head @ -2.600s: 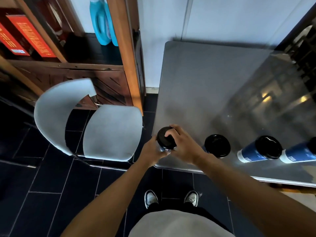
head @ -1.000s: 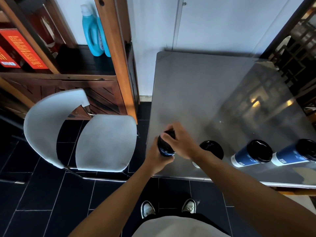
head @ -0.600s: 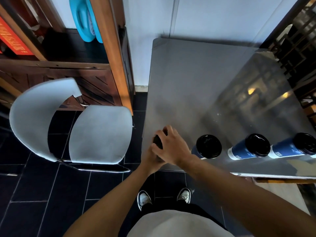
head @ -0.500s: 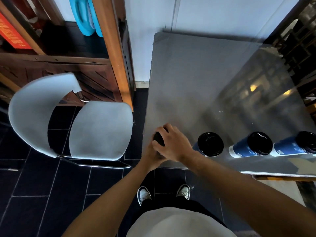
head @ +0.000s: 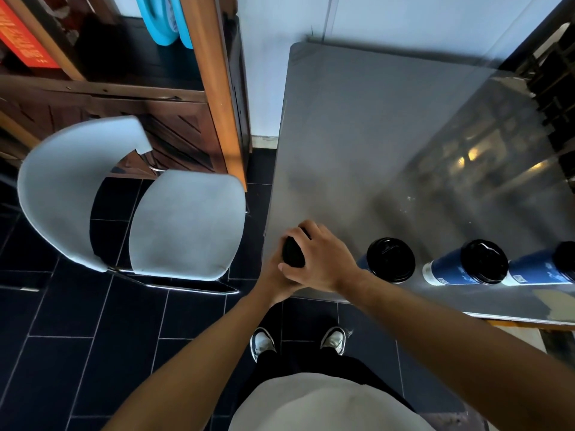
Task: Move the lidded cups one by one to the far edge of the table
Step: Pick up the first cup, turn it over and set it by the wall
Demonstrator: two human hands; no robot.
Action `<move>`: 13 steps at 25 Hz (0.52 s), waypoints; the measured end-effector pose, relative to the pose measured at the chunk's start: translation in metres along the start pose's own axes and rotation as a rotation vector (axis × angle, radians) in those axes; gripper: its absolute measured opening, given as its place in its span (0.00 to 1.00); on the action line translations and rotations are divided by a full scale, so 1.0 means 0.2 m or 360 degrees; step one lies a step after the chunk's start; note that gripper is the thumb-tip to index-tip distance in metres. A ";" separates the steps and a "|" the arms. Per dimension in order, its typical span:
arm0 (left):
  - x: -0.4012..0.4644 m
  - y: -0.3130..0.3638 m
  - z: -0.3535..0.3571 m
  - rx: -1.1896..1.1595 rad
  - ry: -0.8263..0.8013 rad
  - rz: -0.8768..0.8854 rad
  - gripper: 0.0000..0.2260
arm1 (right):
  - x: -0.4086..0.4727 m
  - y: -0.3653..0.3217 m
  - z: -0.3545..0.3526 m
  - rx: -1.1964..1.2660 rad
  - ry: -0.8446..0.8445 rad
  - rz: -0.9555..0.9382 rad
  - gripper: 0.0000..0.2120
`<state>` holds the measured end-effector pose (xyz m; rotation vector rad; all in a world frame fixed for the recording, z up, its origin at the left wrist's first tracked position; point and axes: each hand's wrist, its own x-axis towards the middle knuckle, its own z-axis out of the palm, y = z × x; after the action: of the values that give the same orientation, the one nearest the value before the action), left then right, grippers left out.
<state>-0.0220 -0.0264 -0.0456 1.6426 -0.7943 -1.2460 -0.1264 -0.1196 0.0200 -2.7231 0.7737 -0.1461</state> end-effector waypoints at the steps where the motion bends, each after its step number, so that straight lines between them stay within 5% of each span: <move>1: 0.00 0.00 0.00 0.0006 0.0012 -0.0031 0.29 | 0.00 0.00 0.01 -0.0004 0.0005 -0.0007 0.29; 7: 0.02 -0.02 0.01 0.0018 0.0078 -0.0128 0.21 | 0.01 0.04 0.02 -0.0042 -0.0040 -0.0107 0.29; 13: 0.00 0.04 0.02 -0.0222 0.0075 -0.0253 0.26 | 0.00 0.02 0.03 -0.0054 0.0053 -0.0033 0.27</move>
<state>-0.0253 -0.0296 -0.0387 1.6396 -0.5437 -1.3369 -0.1274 -0.1207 0.0141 -2.7678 0.7636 -0.1849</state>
